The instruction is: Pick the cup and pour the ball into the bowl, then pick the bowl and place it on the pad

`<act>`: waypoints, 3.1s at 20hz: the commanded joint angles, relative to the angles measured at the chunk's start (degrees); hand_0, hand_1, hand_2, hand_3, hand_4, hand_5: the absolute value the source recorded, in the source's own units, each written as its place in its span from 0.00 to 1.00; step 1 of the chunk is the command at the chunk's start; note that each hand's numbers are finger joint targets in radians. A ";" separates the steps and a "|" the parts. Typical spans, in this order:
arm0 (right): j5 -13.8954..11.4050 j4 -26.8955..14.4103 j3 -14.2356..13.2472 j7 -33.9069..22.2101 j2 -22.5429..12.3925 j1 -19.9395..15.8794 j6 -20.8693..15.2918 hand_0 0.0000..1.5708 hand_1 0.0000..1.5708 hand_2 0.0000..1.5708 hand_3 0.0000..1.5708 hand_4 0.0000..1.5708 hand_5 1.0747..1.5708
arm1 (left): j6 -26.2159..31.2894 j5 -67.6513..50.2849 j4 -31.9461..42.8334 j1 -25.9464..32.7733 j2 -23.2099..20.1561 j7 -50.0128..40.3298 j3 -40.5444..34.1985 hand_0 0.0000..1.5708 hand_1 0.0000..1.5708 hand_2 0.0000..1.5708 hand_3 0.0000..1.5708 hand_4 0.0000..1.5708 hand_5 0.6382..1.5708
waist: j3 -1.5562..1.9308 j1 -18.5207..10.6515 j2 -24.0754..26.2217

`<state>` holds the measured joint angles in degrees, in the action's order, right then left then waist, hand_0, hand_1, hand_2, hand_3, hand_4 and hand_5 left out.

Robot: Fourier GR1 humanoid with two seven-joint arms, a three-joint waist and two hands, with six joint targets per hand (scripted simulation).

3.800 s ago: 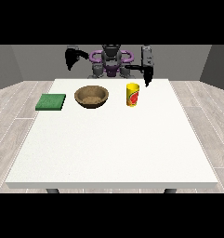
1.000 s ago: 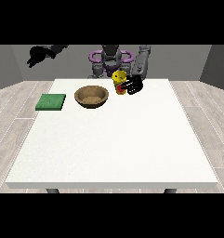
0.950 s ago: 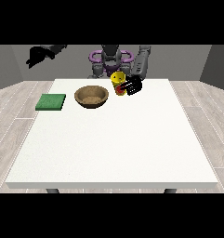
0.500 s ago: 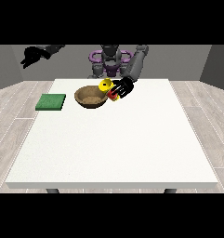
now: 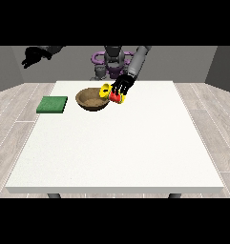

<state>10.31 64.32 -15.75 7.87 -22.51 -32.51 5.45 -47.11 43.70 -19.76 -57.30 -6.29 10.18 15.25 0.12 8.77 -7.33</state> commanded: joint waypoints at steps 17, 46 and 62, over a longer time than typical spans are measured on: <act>-2.29 -8.90 2.44 3.32 3.70 -5.11 -0.66 0.00 0.00 0.22 0.39 0.37 0.99 | 11.95 36.82 6.14 -6.09 6.23 -34.35 30.09 0.97 0.97 1.00 1.00 0.96 0.58 | -0.07 3.33 2.02; -5.47 -10.13 5.11 7.02 9.73 0.09 -5.93 0.00 0.00 0.30 0.41 0.36 0.99 | 14.12 13.02 -21.43 -1.75 -6.10 -15.92 5.09 0.98 0.98 1.00 1.00 0.76 0.90 | -0.26 -11.04 5.70; -4.12 -7.62 6.79 4.11 17.30 -0.65 -9.44 0.00 0.00 0.25 0.27 0.43 1.00 | 46.45 -47.97 -37.31 1.04 2.31 -3.75 -27.92 0.00 0.00 0.00 0.00 0.30 0.97 | -0.65 -16.82 2.06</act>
<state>5.85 56.49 -8.91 12.01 -7.12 -34.28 -2.56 -11.95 9.01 -54.44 -55.52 -2.87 6.47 -5.09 -0.75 -5.89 -5.38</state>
